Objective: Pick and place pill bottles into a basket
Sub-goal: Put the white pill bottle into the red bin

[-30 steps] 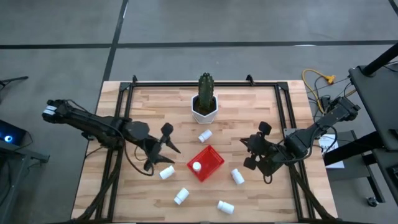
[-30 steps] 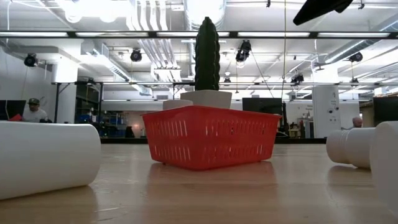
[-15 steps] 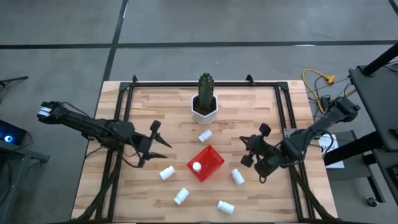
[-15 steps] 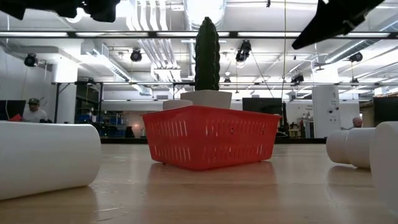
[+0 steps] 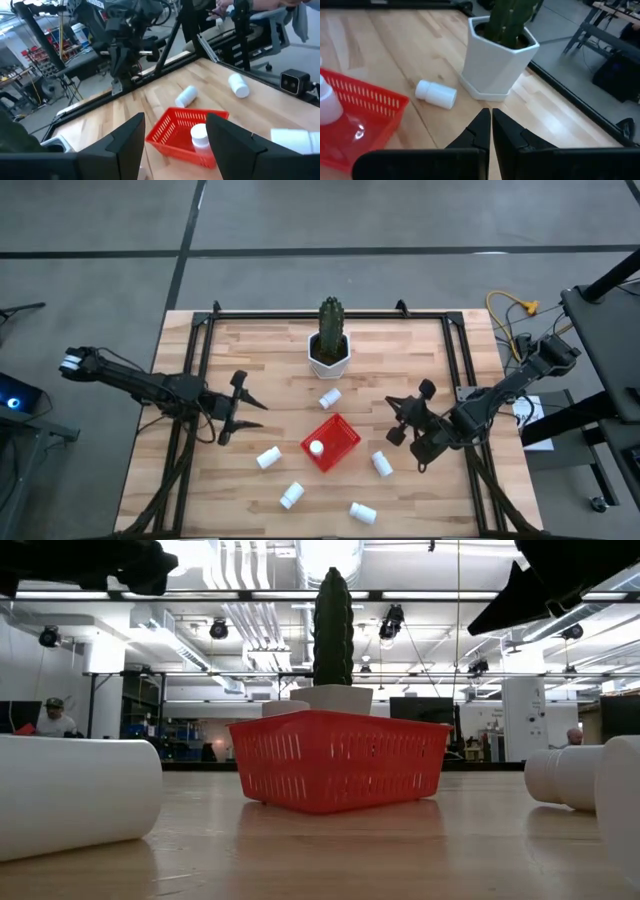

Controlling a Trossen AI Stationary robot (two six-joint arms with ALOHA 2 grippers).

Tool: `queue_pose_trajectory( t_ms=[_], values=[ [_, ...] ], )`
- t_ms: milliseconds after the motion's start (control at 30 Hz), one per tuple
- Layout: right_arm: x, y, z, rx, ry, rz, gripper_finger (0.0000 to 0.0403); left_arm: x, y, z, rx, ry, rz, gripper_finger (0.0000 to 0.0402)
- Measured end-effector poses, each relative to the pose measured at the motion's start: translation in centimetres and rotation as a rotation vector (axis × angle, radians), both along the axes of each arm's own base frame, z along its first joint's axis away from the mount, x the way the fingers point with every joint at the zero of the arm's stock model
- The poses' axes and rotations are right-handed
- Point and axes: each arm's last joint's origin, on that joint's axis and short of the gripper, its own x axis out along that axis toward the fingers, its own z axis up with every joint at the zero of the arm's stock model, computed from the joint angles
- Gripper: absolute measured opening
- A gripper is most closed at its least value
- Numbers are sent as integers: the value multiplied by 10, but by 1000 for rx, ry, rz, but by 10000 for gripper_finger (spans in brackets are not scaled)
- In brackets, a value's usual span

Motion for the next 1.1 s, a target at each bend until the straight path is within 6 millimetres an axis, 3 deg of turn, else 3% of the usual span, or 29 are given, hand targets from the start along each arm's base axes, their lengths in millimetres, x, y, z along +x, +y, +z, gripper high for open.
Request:
queue_pose_trajectory(
  t_ms=[233,500,700,833,1100],
  values=[
    [-10,2,10,12,-149,96,8,-11,3,2,-17,-64,-4,193],
    [-24,-1,21,26,-434,519,8,-14,3,-6,-15,-57,-11,193],
    [-41,-12,12,34,-508,579,8,-14,3,-7,-15,-56,-12,193],
    [-47,-16,16,-50,-516,674,8,-14,3,-3,-20,-78,-13,193],
    [-41,-55,37,-77,-475,538,8,-12,3,-5,-16,-66,-14,193]
  ],
)
